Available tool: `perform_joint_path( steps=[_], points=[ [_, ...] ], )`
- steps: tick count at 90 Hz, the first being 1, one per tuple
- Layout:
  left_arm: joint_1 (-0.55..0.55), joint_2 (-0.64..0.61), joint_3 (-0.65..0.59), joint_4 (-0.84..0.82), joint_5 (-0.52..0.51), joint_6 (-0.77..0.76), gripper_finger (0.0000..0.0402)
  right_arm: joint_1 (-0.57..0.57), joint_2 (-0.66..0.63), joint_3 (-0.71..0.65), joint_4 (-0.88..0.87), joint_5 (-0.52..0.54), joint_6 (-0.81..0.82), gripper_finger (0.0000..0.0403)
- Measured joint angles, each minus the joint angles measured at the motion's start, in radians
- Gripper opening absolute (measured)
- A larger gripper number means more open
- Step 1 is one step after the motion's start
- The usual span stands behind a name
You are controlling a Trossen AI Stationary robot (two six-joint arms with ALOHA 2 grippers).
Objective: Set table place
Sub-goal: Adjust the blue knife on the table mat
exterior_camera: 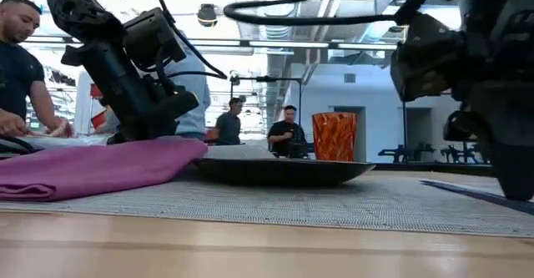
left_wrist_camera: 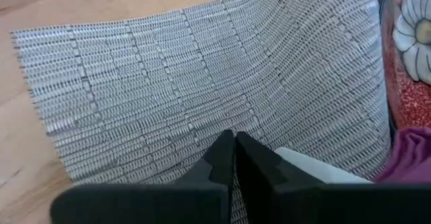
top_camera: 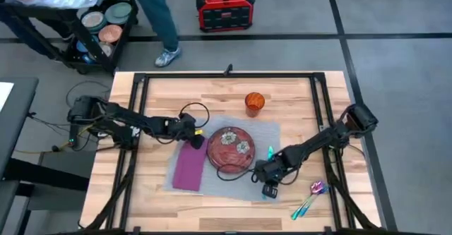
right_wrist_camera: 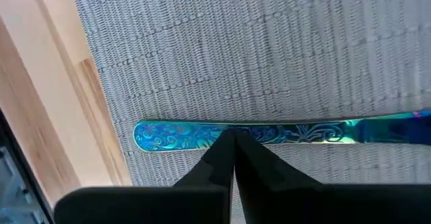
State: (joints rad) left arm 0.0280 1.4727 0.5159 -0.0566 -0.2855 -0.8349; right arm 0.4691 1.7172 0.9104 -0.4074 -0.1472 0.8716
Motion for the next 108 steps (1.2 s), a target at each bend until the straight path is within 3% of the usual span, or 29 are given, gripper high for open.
perform_joint_path(
  steps=[10,22,41,55,77,108],
  points=[
    [0.0,0.0,0.0,-0.001,0.001,0.0,0.0,0.026,-0.011,0.0,-0.02,0.026,0.053,0.0],
    [0.0,0.0,0.0,-0.002,0.002,0.0,0.0,0.047,-0.071,-0.002,-0.097,0.141,0.089,0.0],
    [0.0,0.0,0.0,-0.003,0.002,0.0,0.0,-0.009,-0.183,-0.001,-0.313,0.227,0.088,0.0],
    [0.0,0.0,0.0,-0.004,0.003,-0.008,0.0,-0.059,-0.191,-0.002,-0.418,0.231,0.032,0.0],
    [0.0,0.0,0.0,-0.004,0.003,-0.013,0.0,-0.144,-0.192,-0.002,-0.364,0.225,-0.083,0.0],
    [0.0,0.0,-0.001,-0.005,0.003,-0.014,0.0,-0.128,-0.192,-0.023,-0.325,0.171,-0.095,0.0]
  ],
)
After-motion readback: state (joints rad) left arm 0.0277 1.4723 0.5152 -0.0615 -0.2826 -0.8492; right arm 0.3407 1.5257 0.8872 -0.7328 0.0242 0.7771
